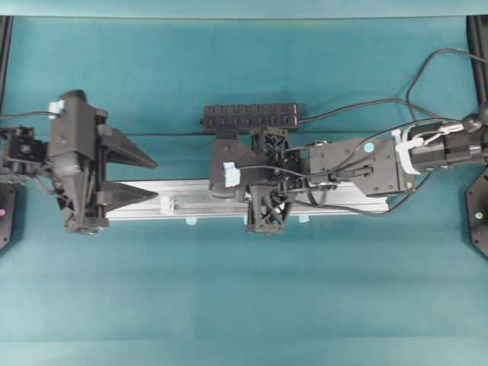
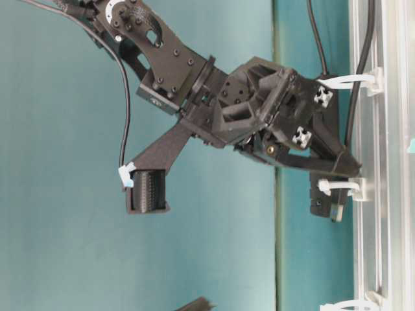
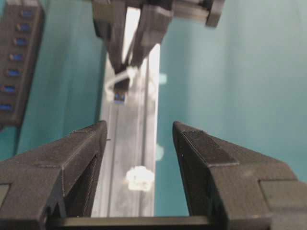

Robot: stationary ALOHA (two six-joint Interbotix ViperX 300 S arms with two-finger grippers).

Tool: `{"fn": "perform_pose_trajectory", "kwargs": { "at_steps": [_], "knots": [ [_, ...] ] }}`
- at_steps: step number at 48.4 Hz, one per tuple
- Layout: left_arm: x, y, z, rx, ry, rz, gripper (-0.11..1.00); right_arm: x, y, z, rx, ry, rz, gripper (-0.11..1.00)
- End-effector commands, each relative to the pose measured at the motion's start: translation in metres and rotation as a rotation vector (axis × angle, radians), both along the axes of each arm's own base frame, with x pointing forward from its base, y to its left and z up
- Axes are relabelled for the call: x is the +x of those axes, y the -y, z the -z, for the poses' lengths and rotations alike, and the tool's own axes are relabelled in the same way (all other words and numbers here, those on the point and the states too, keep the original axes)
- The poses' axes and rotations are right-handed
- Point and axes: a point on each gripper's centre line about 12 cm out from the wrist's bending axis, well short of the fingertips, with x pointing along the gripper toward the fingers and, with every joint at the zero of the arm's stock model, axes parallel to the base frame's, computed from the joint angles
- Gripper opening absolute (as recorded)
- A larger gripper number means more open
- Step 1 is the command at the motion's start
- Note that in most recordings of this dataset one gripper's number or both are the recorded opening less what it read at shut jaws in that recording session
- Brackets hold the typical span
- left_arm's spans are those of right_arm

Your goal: Pass the USB cable through three rings with both arms.

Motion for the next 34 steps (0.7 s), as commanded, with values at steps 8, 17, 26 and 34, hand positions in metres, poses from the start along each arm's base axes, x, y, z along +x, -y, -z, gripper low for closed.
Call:
{"fn": "perform_pose_trajectory", "kwargs": {
  "at_steps": [8,17,26,34],
  "knots": [
    [0.019,-0.002,0.005,0.000,-0.029,-0.004,0.59,0.011,0.002,-0.015,-0.007,0.062,-0.007,-0.07],
    [0.034,-0.006,0.026,0.001,-0.095,-0.009,0.59,0.012,0.001,-0.015,-0.006,0.074,-0.009,-0.07],
    [0.052,-0.009,0.045,0.001,-0.140,-0.010,0.59,0.011,0.001,-0.015,-0.005,0.073,-0.008,-0.07],
    [0.062,-0.012,0.064,0.003,-0.171,-0.014,0.59,0.009,-0.002,-0.014,-0.003,0.070,-0.012,-0.07]
  ]
}}
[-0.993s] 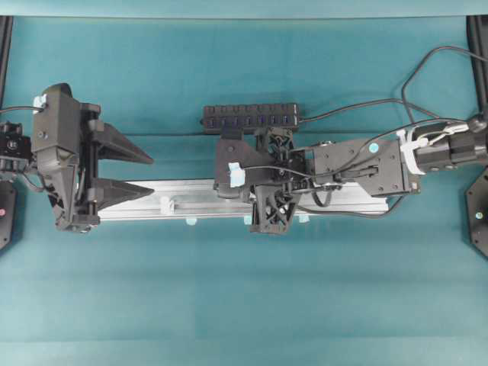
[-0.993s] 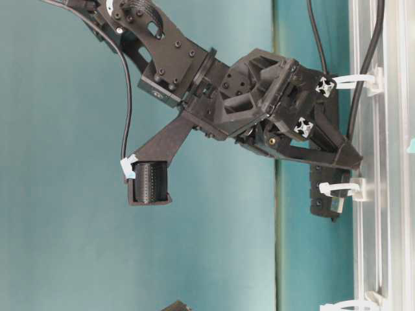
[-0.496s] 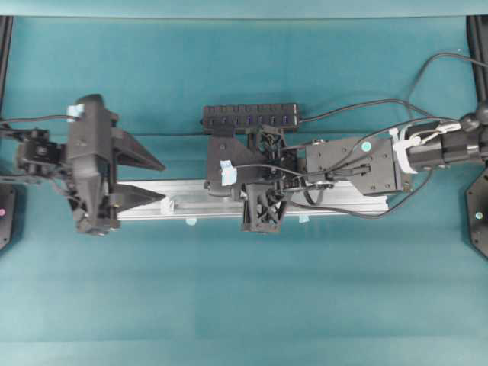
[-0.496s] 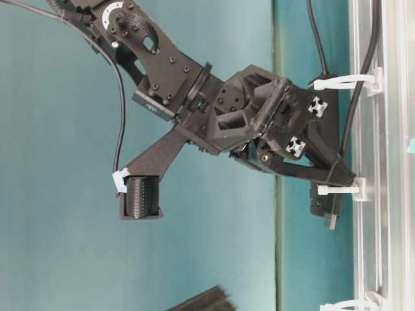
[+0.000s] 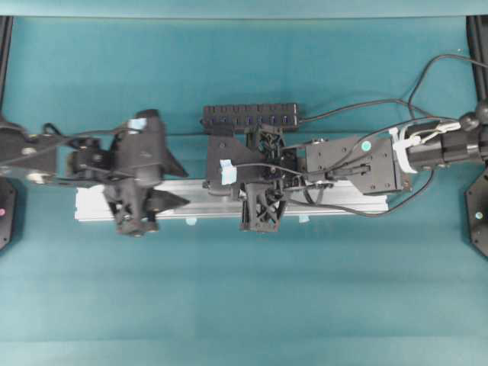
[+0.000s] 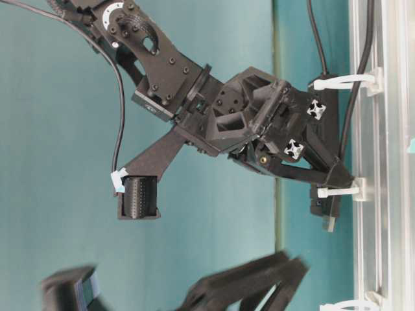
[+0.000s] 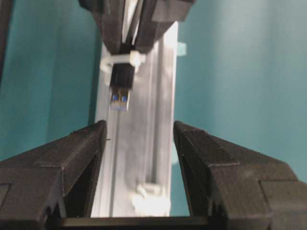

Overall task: Pass the USB cable through three rings with both arms.
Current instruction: 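Bring the left gripper to the plug past the middle ring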

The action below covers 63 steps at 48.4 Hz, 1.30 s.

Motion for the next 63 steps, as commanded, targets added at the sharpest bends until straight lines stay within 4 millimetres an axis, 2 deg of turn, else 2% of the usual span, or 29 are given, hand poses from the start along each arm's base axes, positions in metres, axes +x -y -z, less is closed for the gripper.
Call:
{"fn": "perform_pose_trajectory", "kwargs": {
  "at_steps": [1,6,14,23,63],
  "knots": [
    [0.007,-0.004,0.003,0.005,0.010,-0.005,0.59,0.004,-0.002,-0.011,-0.003,0.042,-0.011,-0.07],
    [0.007,-0.003,0.012,0.009,0.005,0.001,0.59,0.003,-0.003,-0.010,-0.003,0.039,-0.012,-0.07],
    [0.010,-0.004,0.010,0.036,0.088,0.018,0.59,0.004,-0.003,-0.011,-0.003,0.045,-0.013,-0.07],
    [0.009,-0.007,0.019,0.041,0.112,0.013,0.59,0.005,-0.003,-0.012,0.000,0.071,-0.016,-0.07],
    [0.026,-0.012,0.033,0.041,0.120,0.003,0.58,0.005,-0.005,-0.012,0.002,0.079,-0.018,-0.07]
  ]
}}
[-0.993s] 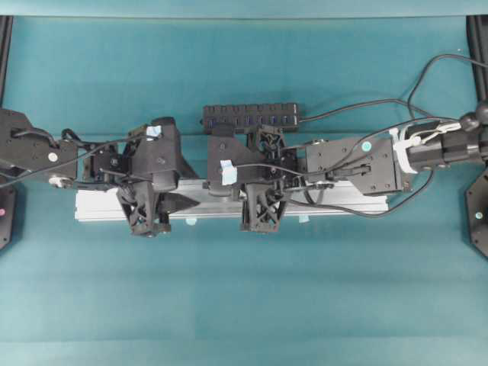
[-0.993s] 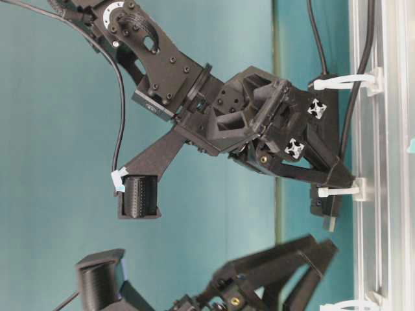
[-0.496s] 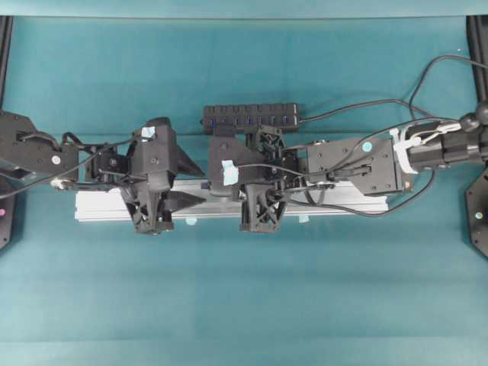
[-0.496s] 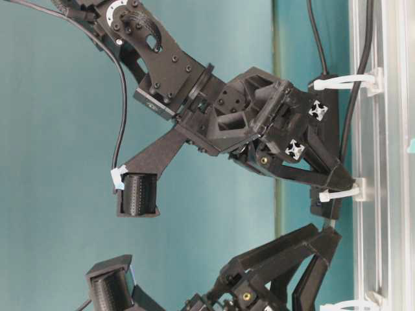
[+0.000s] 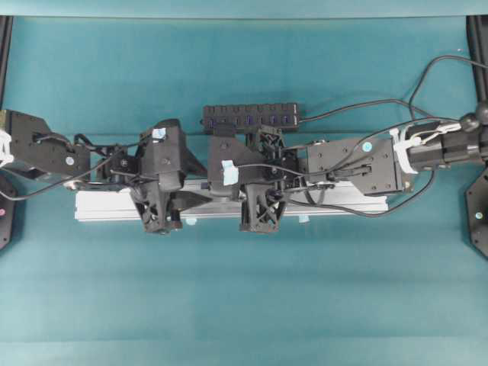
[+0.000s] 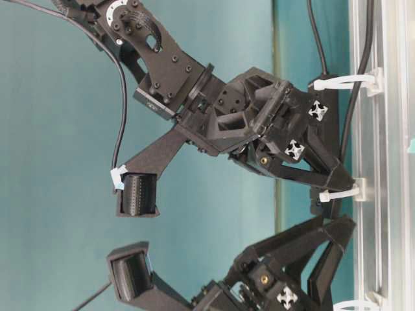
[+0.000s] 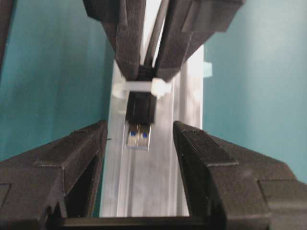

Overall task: Pass the USB cable through three rings with both arms.
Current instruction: 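Bring the left gripper to the plug past the middle ring, then grasp the plug with the left gripper and pull it leftward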

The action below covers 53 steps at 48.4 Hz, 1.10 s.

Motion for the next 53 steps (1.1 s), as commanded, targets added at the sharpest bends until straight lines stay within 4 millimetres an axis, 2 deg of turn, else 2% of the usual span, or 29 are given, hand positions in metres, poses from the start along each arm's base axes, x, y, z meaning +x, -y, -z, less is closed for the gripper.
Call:
{"fn": "perform_pose_trajectory", "kwargs": {
  "at_steps": [1,19,33,53],
  "knots": [
    [0.0068,-0.0017,-0.0067,0.004,0.029,-0.002,0.58,0.0044,-0.0036,-0.0120,-0.001,0.047,-0.012,-0.07],
    [0.0062,-0.0017,-0.0043,0.004,0.020,-0.001,0.54,0.0044,-0.0036,-0.0120,0.000,0.047,-0.011,-0.07],
    [0.0100,-0.0020,-0.0071,0.009,0.032,0.002,0.24,0.0043,-0.0042,-0.0119,-0.001,0.046,-0.013,-0.07],
    [0.0050,-0.0015,-0.0049,0.007,0.022,0.001,0.24,0.0014,-0.0037,-0.0102,0.001,0.016,-0.004,-0.07]
  ]
}}
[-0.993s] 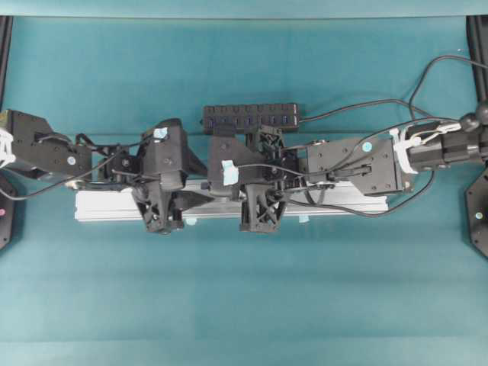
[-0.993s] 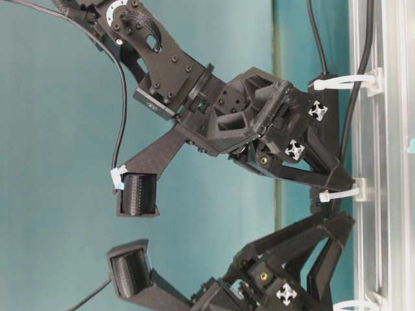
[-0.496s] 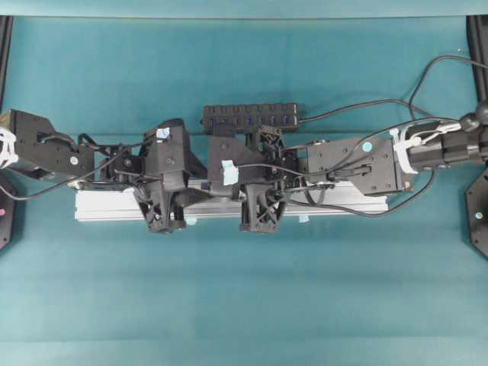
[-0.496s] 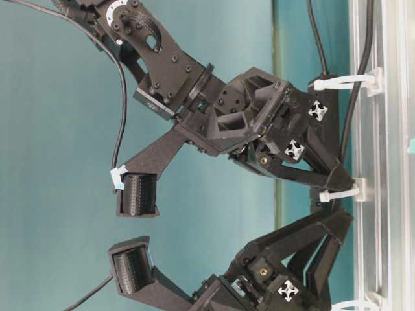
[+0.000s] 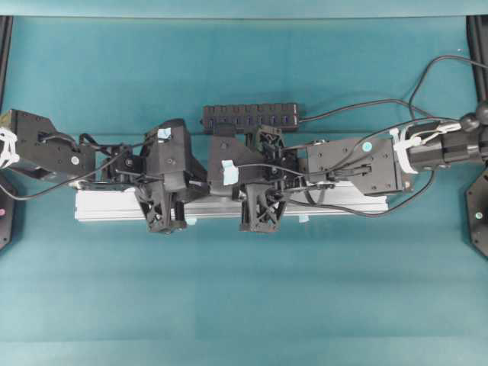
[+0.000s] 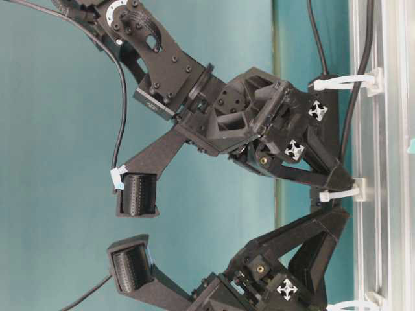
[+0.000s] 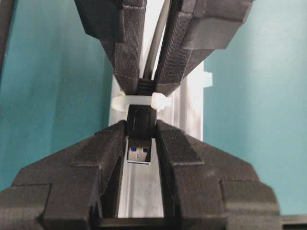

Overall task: Pass the USB cable through three rings with both arms.
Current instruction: 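Grasp the plug with the left gripper and pull it leftward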

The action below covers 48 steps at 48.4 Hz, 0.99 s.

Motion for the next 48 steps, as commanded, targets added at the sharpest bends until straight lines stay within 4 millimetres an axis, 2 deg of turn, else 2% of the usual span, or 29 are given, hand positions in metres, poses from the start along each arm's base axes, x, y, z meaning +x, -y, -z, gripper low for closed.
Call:
{"fn": "perform_pose_trajectory", "kwargs": {
  "at_steps": [1,10,15,19,26,28,48],
  "knots": [
    [0.001,-0.001,-0.005,0.003,0.020,0.000,0.24,0.002,-0.004,-0.010,0.002,0.020,-0.003,-0.06],
    [-0.002,0.000,-0.005,0.002,0.015,0.000,0.24,0.000,-0.004,-0.010,0.000,0.004,-0.004,-0.01],
    [-0.002,0.000,-0.005,0.002,0.012,0.000,0.24,-0.001,-0.004,-0.012,-0.001,-0.001,-0.002,0.09],
    [-0.003,0.000,-0.005,0.002,0.009,0.000,0.24,-0.001,-0.004,-0.014,-0.001,-0.001,0.000,0.24],
    [-0.004,0.000,-0.004,0.001,-0.006,0.000,0.24,-0.004,-0.003,-0.020,-0.011,-0.006,-0.003,0.63],
    [-0.005,0.000,-0.004,0.000,-0.011,-0.001,0.24,-0.004,-0.003,-0.021,-0.014,-0.001,-0.005,0.72],
    [-0.019,0.001,-0.019,0.001,-0.015,-0.001,0.24,-0.002,0.000,-0.028,-0.023,0.021,-0.009,0.70]
  ]
}}
